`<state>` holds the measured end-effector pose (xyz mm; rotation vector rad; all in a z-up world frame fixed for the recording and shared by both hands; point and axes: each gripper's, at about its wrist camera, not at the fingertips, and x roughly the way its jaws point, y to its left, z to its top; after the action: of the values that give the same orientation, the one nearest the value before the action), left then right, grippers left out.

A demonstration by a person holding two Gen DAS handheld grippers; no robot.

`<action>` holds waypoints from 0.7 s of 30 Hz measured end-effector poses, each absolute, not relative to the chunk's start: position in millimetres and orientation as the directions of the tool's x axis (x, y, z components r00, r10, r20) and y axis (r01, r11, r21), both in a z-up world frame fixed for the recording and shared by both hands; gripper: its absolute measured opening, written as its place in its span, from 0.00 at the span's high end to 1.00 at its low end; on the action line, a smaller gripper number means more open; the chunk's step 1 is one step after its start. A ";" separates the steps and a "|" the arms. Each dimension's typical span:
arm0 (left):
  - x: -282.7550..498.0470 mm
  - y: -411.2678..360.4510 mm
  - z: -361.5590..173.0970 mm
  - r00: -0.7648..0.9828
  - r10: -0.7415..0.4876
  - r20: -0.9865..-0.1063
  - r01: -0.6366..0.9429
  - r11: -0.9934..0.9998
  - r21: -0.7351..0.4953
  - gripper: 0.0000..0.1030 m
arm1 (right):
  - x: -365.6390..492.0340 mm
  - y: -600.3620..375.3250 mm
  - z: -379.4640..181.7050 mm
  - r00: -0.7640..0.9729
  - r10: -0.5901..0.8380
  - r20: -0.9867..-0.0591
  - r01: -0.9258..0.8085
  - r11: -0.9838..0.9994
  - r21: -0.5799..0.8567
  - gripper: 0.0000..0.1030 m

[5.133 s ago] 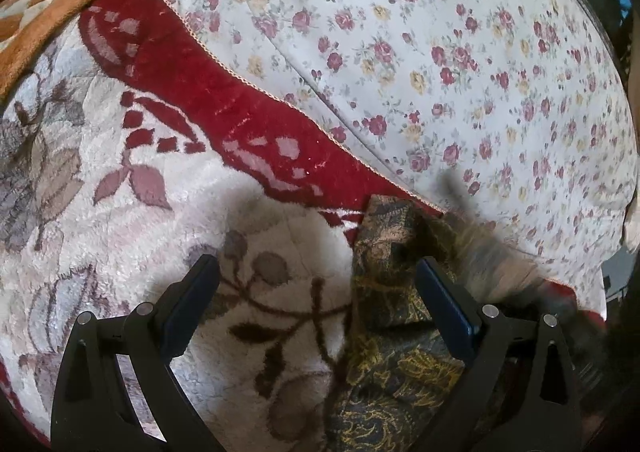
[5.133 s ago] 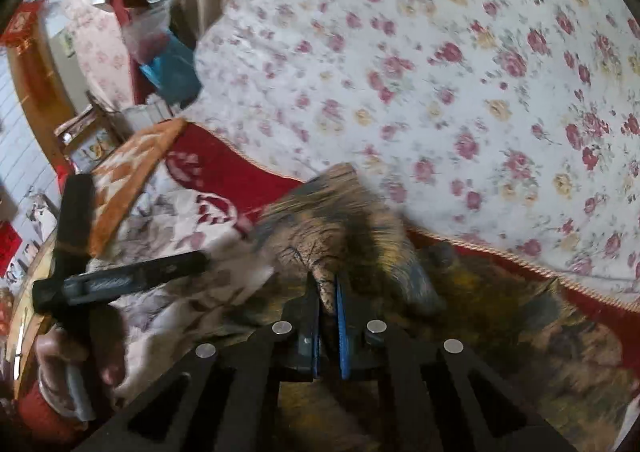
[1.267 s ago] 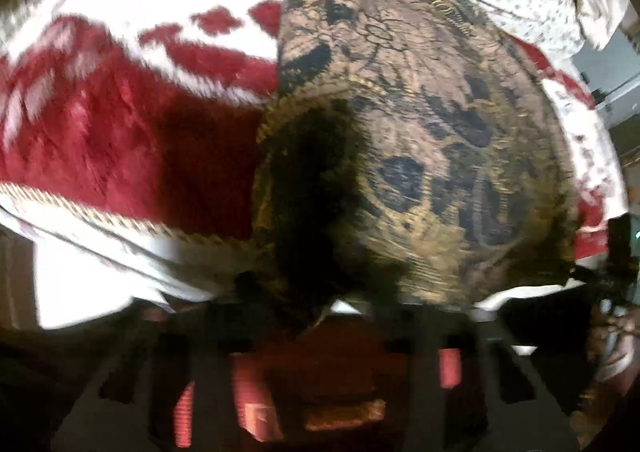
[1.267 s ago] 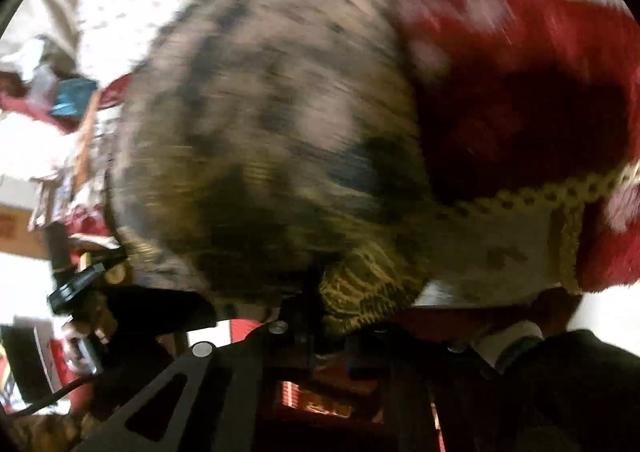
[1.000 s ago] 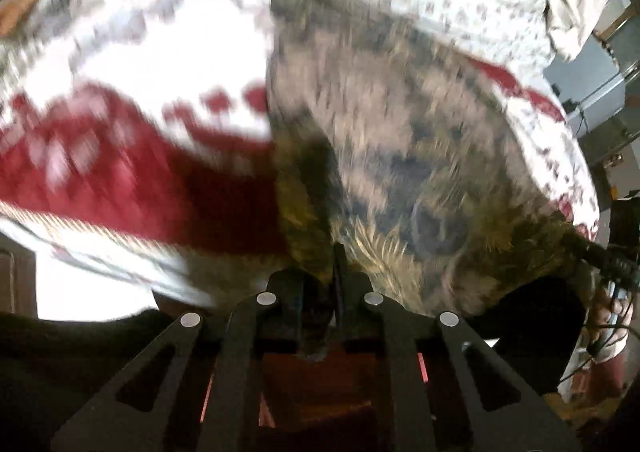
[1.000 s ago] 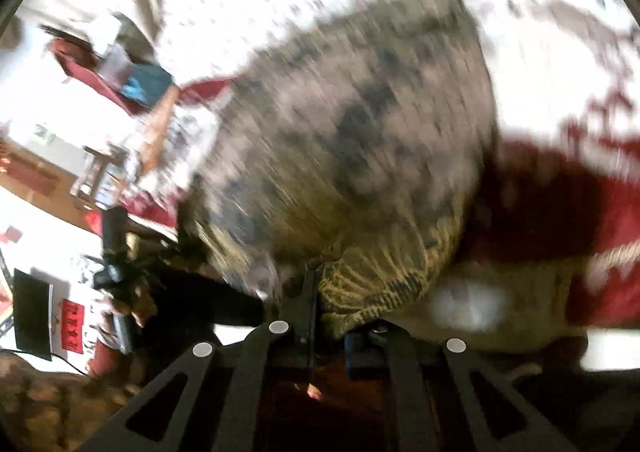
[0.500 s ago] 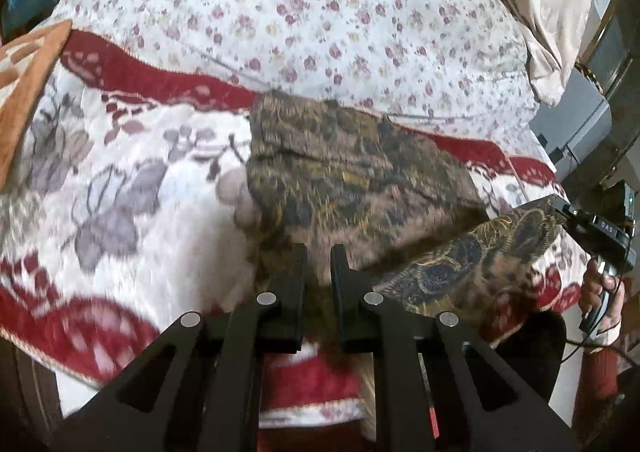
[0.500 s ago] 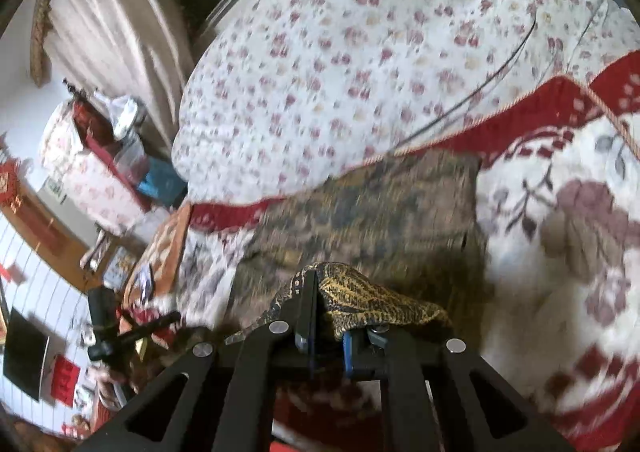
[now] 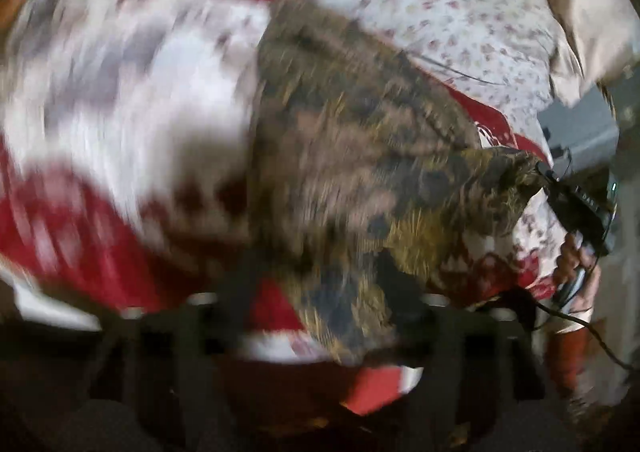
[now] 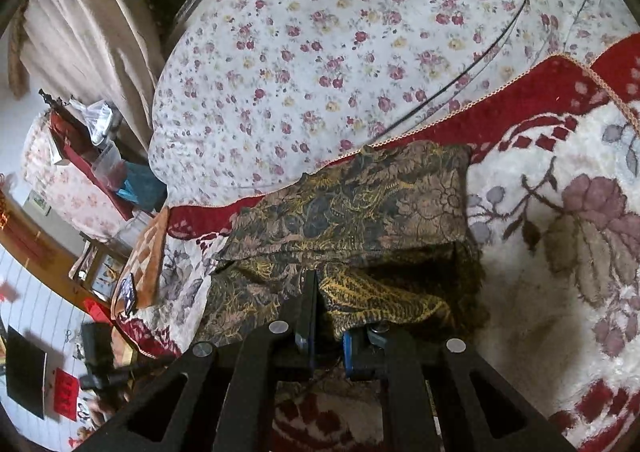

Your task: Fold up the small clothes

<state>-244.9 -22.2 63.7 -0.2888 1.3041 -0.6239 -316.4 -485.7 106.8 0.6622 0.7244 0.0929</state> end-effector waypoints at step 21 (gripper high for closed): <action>-280.4 -85.1 23.1 0.099 -0.607 -0.789 0.313 0.771 -0.554 0.80 | -313.7 -486.5 90.4 0.730 0.334 -0.596 0.158 0.766 0.623 0.92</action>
<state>-280.4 -85.1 23.1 -0.2732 1.3051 -0.6922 -313.7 -486.5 90.4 0.7087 0.7614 0.1060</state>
